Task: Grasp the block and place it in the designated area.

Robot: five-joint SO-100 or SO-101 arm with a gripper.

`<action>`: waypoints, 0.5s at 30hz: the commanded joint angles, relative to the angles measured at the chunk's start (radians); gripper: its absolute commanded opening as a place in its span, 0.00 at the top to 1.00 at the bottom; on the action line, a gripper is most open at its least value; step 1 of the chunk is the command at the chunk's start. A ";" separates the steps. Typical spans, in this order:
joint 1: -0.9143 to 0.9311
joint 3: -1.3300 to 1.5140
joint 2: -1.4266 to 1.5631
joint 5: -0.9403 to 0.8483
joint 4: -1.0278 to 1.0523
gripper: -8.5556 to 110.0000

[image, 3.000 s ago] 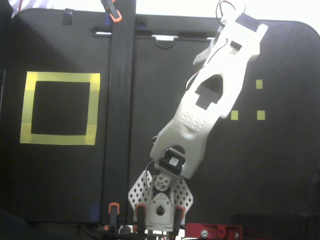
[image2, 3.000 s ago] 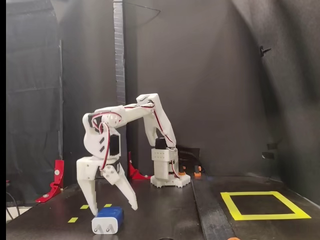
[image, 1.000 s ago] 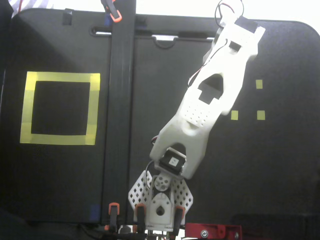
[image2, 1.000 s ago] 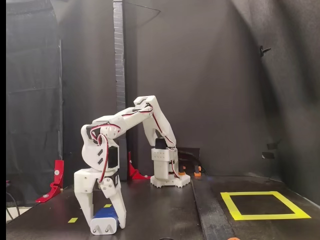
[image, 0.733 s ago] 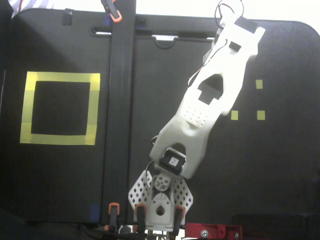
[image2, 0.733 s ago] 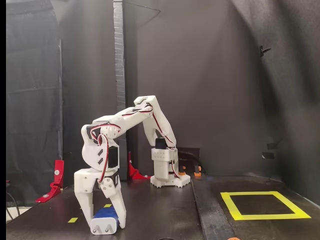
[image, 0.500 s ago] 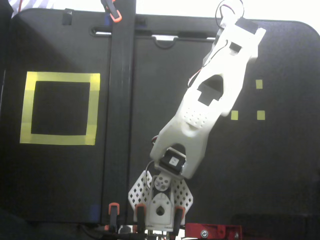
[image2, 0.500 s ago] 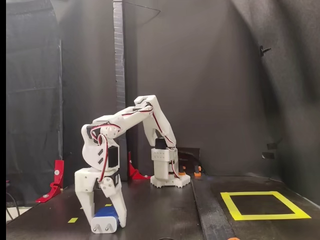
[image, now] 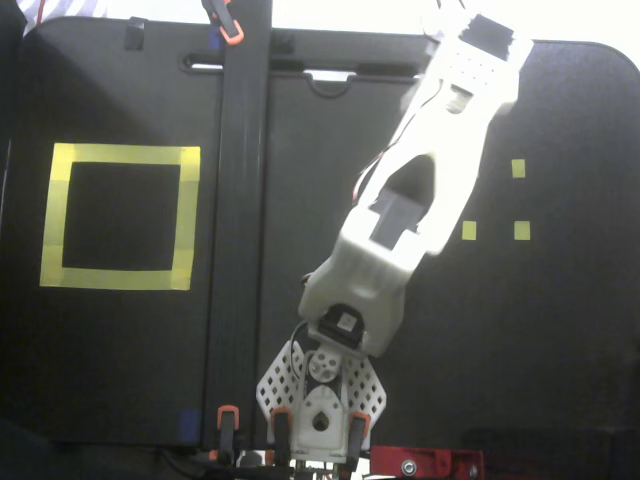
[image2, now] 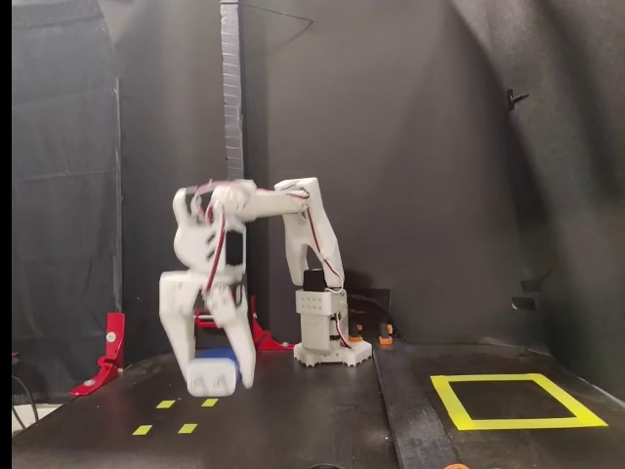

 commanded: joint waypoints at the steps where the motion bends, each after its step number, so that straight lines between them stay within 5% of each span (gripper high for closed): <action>1: -0.006 -0.026 0.100 0.006 0.055 0.77; 15: -0.055 0.086 0.284 0.023 0.187 0.77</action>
